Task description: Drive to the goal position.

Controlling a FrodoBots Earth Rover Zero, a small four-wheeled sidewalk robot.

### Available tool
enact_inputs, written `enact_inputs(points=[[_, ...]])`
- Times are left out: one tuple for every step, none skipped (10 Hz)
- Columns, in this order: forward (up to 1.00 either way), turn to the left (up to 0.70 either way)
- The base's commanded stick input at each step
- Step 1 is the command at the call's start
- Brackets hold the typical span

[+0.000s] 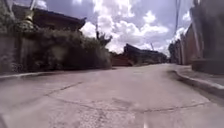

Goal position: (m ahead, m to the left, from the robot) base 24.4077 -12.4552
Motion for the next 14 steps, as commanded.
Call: enact_inputs(points=[[0.85, -0.31], [0.85, -0.31], [0.85, -0.31], [0.85, -0.31], [0.85, -0.31], [0.85, -0.31], [0.85, -0.31], [0.85, -0.31], [0.85, -0.31], [0.85, -0.31], [0.85, -0.31], [0.85, -0.31], [0.85, -0.29], [0.85, -0.29]])
